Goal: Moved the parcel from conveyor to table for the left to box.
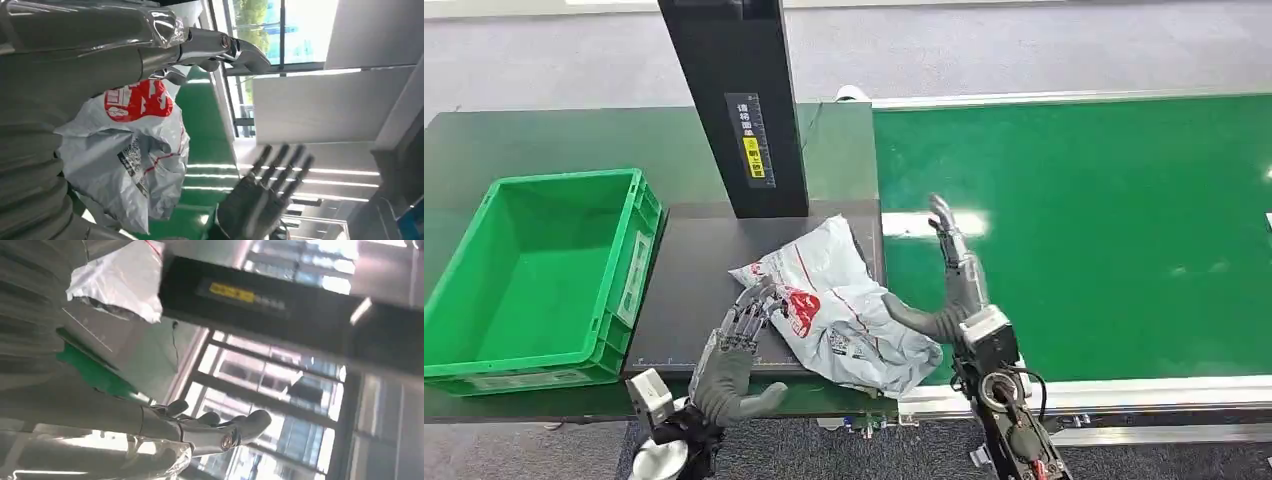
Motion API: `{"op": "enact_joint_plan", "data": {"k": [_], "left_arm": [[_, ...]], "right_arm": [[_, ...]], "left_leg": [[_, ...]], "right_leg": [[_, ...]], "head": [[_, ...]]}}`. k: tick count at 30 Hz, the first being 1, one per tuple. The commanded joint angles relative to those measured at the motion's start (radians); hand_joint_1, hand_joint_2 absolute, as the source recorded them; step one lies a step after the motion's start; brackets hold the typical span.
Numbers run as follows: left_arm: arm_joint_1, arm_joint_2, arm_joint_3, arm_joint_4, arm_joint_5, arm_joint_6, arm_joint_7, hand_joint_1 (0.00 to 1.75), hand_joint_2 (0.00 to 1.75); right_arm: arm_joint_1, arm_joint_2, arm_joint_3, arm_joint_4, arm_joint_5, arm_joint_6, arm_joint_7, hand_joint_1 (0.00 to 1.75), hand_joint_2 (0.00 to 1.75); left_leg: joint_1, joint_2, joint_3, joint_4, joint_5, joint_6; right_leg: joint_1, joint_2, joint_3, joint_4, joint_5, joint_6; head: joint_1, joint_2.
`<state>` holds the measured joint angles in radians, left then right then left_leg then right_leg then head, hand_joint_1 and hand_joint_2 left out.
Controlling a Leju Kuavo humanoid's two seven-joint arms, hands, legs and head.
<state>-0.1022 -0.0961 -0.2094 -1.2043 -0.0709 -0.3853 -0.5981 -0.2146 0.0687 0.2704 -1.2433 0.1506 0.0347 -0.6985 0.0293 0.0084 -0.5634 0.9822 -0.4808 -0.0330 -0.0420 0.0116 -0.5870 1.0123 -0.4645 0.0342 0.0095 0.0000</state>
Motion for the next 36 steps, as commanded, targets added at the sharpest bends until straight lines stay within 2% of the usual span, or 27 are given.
{"op": "enact_joint_plan", "data": {"k": [1, 3, 8, 11, 14, 15, 16, 18, 20, 22, 23, 26, 36], "left_arm": [[-0.018, 0.054, 0.031, 0.014, 0.011, -0.037, 0.094, 0.00, 1.75], [-0.040, 0.050, 0.032, 0.029, 0.068, -0.077, 0.148, 0.00, 1.75], [-0.060, 0.052, 0.013, 0.051, 0.071, -0.070, 0.152, 0.00, 1.75], [-0.201, 0.045, -0.041, 0.164, 0.107, -0.087, 0.171, 0.00, 1.75], [-0.247, 0.066, -0.100, 0.180, 0.092, -0.076, 0.215, 0.00, 1.75], [-0.242, 0.101, -0.123, 0.146, 0.050, -0.061, 0.190, 0.00, 1.75], [-0.228, 0.102, -0.087, 0.133, 0.106, -0.090, 0.178, 0.00, 1.75], [-0.184, 0.111, -0.037, 0.082, 0.103, -0.046, 0.150, 0.00, 1.75], [-0.153, 0.089, -0.013, 0.062, 0.110, -0.012, 0.087, 0.00, 1.75], [-0.148, 0.081, -0.023, 0.064, 0.104, -0.003, 0.078, 0.00, 1.75], [-0.146, 0.063, -0.012, 0.072, 0.138, 0.004, 0.062, 0.00, 1.75], [-0.150, 0.042, -0.040, 0.104, 0.170, 0.039, 0.027, 0.00, 1.75], [-0.148, 0.045, -0.048, 0.107, 0.174, 0.045, 0.023, 0.00, 1.75]], "right_arm": [[0.137, 0.099, -0.059, -0.147, -0.032, 0.070, 0.001, 0.00, 1.75], [0.122, 0.094, -0.028, -0.146, -0.013, 0.066, 0.015, 0.00, 1.75], [0.108, 0.089, -0.025, -0.141, -0.013, 0.061, 0.023, 0.00, 1.75], [0.115, 0.088, -0.022, -0.231, -0.005, -0.008, 0.080, 0.00, 1.75], [0.163, 0.090, -0.023, -0.336, -0.006, -0.027, 0.162, 0.00, 1.75], [0.173, 0.090, -0.025, -0.343, -0.006, -0.024, 0.172, 0.00, 1.75], [0.180, 0.093, -0.032, -0.340, -0.005, -0.023, 0.171, 0.00, 1.75], [0.175, 0.114, -0.066, -0.294, -0.001, -0.017, 0.160, 0.00, 1.75], [0.143, 0.133, -0.101, -0.234, 0.029, -0.084, 0.153, 0.00, 1.75], [0.121, 0.129, -0.108, -0.208, 0.029, -0.084, 0.153, 0.00, 1.75], [0.099, 0.129, -0.116, -0.184, 0.042, -0.116, 0.148, 0.00, 1.75], [0.036, 0.110, -0.123, -0.115, 0.011, -0.102, 0.139, 0.00, 1.75], [0.038, 0.115, -0.119, -0.113, 0.014, -0.104, 0.135, 0.00, 1.75]], "left_leg": [[0.001, 0.000, 0.001, -0.001, 0.000, 0.001], [0.000, -0.001, 0.000, 0.000, 0.000, 0.001], [0.000, 0.000, 0.000, 0.000, 0.000, 0.002], [0.000, -0.004, 0.000, 0.000, 0.001, 0.002], [0.001, -0.010, -0.002, 0.001, 0.002, 0.003], [0.000, -0.008, -0.001, 0.001, 0.002, 0.002], [0.000, -0.008, 0.000, 0.000, 0.002, 0.003], [0.000, -0.001, 0.002, -0.001, 0.000, 0.002], [0.000, 0.001, 0.004, -0.002, 0.000, 0.002], [0.000, 0.004, 0.004, -0.001, 0.000, 0.002], [0.000, 0.003, 0.002, -0.001, 0.000, 0.002], [0.000, 0.001, 0.002, -0.001, 0.001, 0.003], [0.000, 0.001, 0.003, -0.002, 0.000, 0.002]], "right_leg": [[0.001, -0.001, 0.001, -0.001, 0.000, -0.003], [0.001, -0.001, 0.000, 0.000, 0.000, -0.003], [0.001, -0.002, 0.001, -0.001, 0.000, -0.003], [0.001, -0.005, 0.001, 0.000, 0.000, -0.004], [0.002, -0.011, 0.001, 0.000, -0.001, -0.005], [0.001, -0.008, 0.000, 0.000, -0.001, -0.003], [0.002, -0.008, 0.002, -0.001, -0.001, -0.005], [0.001, -0.001, 0.002, -0.001, 0.000, -0.004], [0.001, 0.001, 0.003, -0.002, 0.000, -0.003], [0.001, 0.002, 0.002, -0.001, 0.001, -0.003], [0.001, 0.001, 0.001, -0.001, 0.000, -0.002], [0.001, 0.000, 0.002, -0.003, 0.001, -0.003], [0.001, 0.000, 0.002, -0.002, 0.001, -0.003]], "head": [[0.000, 0.000], [-0.001, 0.000], [0.000, 0.000], [0.000, 0.000], [0.000, 0.000], [0.000, 0.000], [-0.001, 0.000], [-0.001, 0.000], [-0.001, 0.000], [-0.001, 0.000], [-0.001, 0.000], [0.000, 0.000], [-0.001, 0.000]]}}
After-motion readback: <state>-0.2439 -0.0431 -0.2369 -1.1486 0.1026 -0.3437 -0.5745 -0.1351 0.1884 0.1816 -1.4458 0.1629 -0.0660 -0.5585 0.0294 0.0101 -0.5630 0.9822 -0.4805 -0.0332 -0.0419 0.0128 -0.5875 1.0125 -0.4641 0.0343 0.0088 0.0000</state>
